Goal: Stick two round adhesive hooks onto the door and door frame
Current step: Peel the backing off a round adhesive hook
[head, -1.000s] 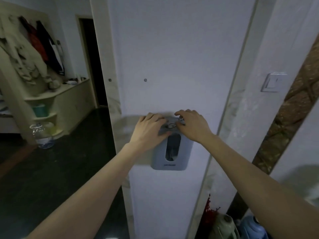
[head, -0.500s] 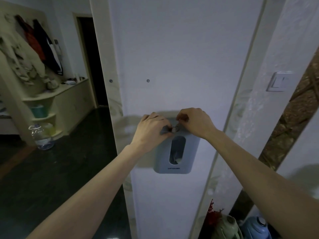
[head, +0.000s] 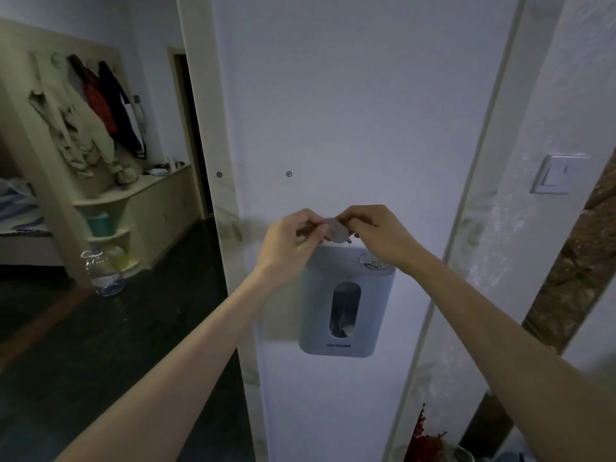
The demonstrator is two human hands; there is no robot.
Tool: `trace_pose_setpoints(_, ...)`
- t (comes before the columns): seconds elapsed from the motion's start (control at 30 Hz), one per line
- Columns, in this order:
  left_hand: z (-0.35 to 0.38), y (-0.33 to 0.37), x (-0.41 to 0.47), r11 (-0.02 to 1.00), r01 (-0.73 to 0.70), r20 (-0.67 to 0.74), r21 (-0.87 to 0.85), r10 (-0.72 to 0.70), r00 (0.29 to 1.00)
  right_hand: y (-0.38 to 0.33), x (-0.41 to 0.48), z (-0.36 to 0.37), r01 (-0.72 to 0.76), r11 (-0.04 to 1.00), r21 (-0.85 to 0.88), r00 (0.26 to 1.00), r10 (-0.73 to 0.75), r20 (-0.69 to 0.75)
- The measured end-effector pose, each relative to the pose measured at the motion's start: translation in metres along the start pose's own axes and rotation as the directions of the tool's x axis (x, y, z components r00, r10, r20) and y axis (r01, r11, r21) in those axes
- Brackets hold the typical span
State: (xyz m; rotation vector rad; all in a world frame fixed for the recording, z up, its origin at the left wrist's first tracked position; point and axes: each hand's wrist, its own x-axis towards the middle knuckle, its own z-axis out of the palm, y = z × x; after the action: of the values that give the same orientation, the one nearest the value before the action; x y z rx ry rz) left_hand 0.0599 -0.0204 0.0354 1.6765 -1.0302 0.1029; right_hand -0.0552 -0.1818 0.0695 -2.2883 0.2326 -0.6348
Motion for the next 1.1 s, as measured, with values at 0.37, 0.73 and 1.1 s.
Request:
trace_pose_setpoints(0.37, -0.008, 0.026, 0.009, 0.955, 0.128, -0.035, -0.266, -0.142, 0.989, -0.013, -0.010, -0.021, 0.023, 0.966, 0.256, 0.984, -0.067, 0.162)
trace_pose_setpoints(0.73, -0.011, 0.032, -0.006, 0.828, -0.246, -0.060, 0.504, 0.318, 0.946, -0.007, -0.009, -0.017, -0.004, 0.966, 0.258, 0.992, -0.030, 0.126)
trace_pose_setpoints(1.1, -0.023, 0.031, 0.004, 0.823, -0.307, 0.072, 0.477, 0.311, 0.948, -0.011, -0.011, -0.021, 0.026, 0.981, 0.190, 0.991, -0.050, 0.122)
